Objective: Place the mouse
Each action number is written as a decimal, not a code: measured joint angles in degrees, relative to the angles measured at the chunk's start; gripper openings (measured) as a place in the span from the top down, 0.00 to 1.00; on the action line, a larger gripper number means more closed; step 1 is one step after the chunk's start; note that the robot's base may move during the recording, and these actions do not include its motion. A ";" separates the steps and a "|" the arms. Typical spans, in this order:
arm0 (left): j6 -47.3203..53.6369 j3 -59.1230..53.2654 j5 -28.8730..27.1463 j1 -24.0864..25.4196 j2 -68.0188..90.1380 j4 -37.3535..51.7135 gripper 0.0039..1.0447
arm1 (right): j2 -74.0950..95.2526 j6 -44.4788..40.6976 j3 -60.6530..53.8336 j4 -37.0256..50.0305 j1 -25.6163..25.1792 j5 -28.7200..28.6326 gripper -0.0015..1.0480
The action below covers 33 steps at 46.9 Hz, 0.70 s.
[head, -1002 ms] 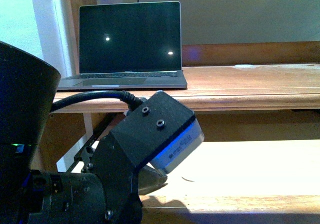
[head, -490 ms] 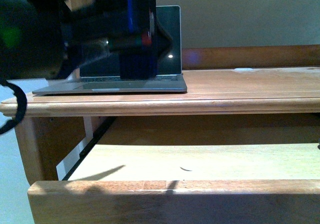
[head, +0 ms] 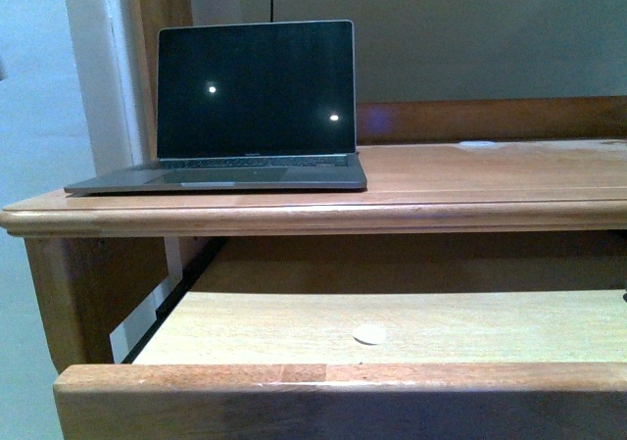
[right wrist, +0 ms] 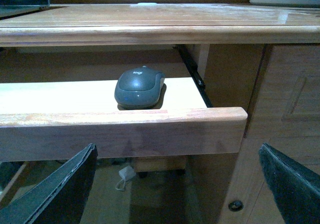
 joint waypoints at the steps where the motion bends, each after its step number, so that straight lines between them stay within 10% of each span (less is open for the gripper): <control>1: 0.35 -2.01 -1.64 0.83 -2.69 -0.87 0.07 | 0.00 0.00 0.00 0.00 0.00 0.00 0.07; 15: 4.79 -21.27 4.68 10.10 -37.22 -19.91 0.40 | 0.00 0.00 0.00 0.00 0.00 0.04 0.07; 29: 5.57 -27.89 8.26 15.56 -45.33 -18.71 0.98 | 0.00 0.00 0.00 0.00 0.00 0.00 0.07; 33: 5.70 -28.79 8.28 15.56 -46.10 -18.51 0.98 | 0.00 0.00 0.00 0.00 0.00 0.00 0.07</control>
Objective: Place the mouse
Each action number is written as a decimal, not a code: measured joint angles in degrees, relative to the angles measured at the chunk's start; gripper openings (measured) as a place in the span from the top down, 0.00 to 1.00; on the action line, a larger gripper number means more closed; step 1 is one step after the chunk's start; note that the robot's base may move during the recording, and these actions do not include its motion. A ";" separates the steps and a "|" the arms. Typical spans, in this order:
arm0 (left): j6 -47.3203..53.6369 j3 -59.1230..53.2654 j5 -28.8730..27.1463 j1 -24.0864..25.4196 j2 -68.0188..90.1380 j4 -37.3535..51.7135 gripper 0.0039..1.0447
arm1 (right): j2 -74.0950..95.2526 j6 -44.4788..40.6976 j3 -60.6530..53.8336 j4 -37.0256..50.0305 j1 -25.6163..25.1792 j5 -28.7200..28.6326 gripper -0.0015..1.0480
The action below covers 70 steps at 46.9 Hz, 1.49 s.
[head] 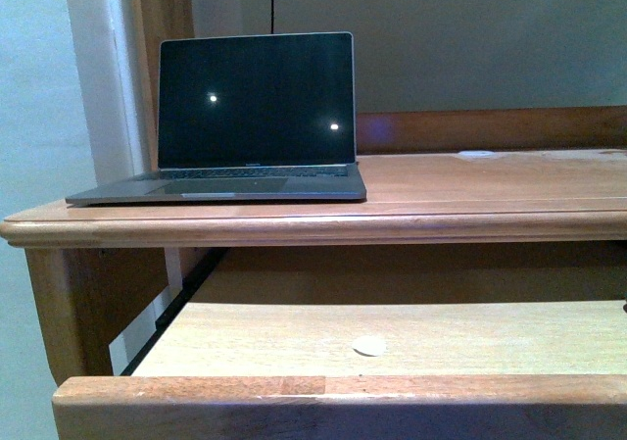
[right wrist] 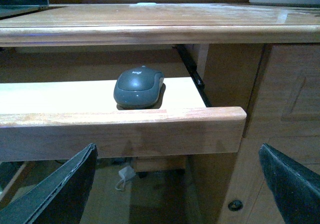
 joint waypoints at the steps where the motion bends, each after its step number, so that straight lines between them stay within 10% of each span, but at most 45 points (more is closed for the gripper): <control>1: 0.00 -0.20 0.00 0.00 -0.20 0.07 0.98 | 0.00 0.00 0.00 0.00 0.00 0.00 0.07; 21: 0.00 -2.86 -0.02 0.02 -2.27 0.61 0.98 | 6.54 2.67 3.06 -7.13 2.40 4.61 0.07; 46: 0.04 -5.75 -0.02 0.07 -5.14 1.03 0.98 | 34.51 2.19 20.02 5.49 5.88 5.25 0.07; 70: 0.04 -5.75 -0.02 0.07 -5.16 1.03 0.88 | 60.28 -5.33 33.38 13.97 21.16 12.66 0.07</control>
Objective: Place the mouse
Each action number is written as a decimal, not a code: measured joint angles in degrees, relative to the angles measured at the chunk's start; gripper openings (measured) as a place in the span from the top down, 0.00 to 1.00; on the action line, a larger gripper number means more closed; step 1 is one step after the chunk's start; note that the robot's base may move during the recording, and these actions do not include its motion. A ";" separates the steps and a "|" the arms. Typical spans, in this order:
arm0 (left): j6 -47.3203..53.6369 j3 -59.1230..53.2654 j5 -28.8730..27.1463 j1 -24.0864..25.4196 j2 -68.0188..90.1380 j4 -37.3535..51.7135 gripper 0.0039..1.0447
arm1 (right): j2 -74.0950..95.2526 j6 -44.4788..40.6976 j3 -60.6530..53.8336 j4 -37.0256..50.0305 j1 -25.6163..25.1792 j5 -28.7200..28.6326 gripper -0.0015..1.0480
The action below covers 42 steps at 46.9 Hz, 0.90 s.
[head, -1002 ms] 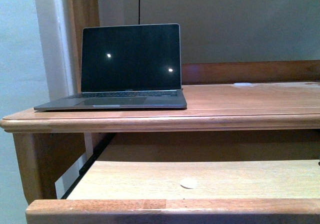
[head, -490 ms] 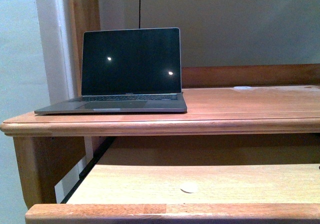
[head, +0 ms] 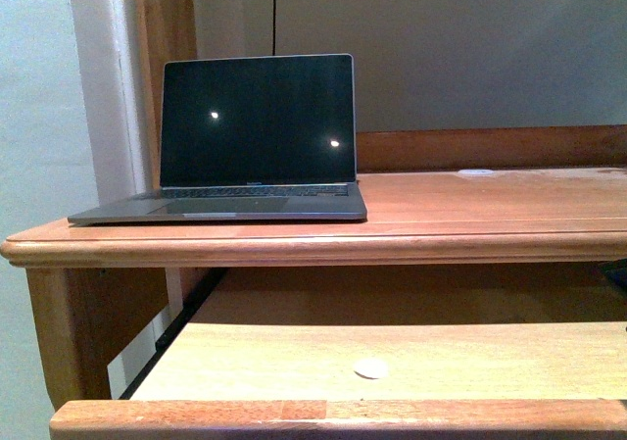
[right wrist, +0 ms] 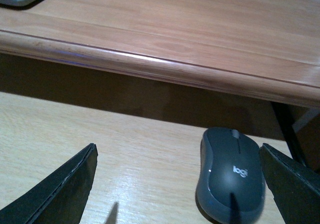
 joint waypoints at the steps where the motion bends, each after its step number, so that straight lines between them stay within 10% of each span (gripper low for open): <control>1: 0.02 0.00 0.00 0.00 0.00 0.00 0.84 | 1.09 -0.33 0.61 0.15 0.28 0.17 0.07; 22: 0.04 0.00 0.00 -0.02 0.00 0.00 0.06 | 15.08 -4.39 11.23 -7.19 -2.99 1.55 0.07; 42: 0.09 0.00 0.00 0.00 0.00 0.00 0.07 | 18.78 -4.83 15.10 -13.00 -8.70 1.22 0.07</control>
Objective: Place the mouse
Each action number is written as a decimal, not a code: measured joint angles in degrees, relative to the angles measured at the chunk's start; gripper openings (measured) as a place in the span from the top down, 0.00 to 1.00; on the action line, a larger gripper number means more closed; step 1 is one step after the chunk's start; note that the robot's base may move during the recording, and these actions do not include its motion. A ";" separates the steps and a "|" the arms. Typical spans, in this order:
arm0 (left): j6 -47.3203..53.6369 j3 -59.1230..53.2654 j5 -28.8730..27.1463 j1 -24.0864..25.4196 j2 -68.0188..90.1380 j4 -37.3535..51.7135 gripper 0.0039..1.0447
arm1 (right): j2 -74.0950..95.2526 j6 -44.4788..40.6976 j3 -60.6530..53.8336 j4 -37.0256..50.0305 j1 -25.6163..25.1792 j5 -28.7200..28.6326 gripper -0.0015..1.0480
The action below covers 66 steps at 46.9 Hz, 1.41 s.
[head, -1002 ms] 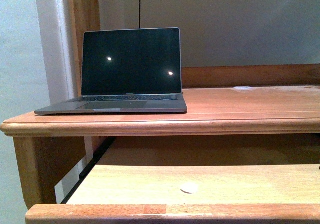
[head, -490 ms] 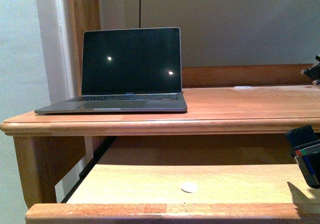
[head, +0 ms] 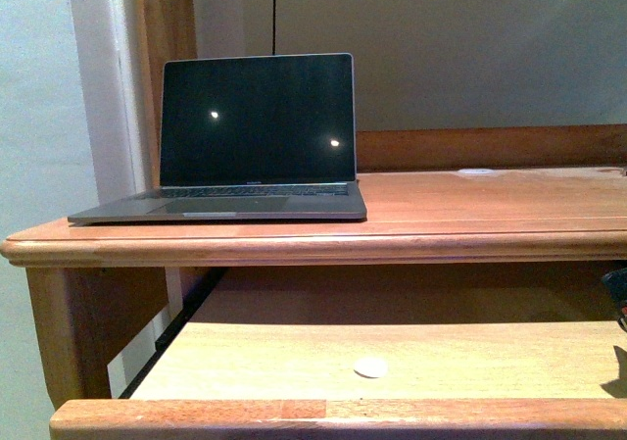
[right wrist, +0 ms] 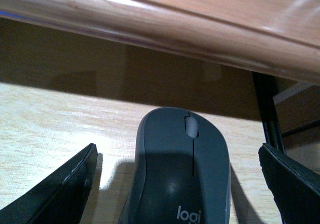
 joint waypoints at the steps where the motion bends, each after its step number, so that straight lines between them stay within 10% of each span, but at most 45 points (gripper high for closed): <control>1: 0.00 0.00 0.00 0.00 0.00 0.00 0.07 | 0.04 0.00 0.07 -0.42 -0.17 -0.15 0.07; 22: 0.00 0.00 0.00 0.00 0.00 0.00 0.07 | 2.40 0.59 0.59 -2.03 -2.16 -1.70 0.07; 36: 0.00 0.00 0.02 0.00 0.00 0.00 0.07 | 2.40 0.94 0.83 -3.21 -3.19 -3.87 0.44; 66: 0.02 0.00 0.00 0.00 0.00 0.00 0.07 | -10.45 10.38 9.35 -15.34 -6.19 -8.52 0.45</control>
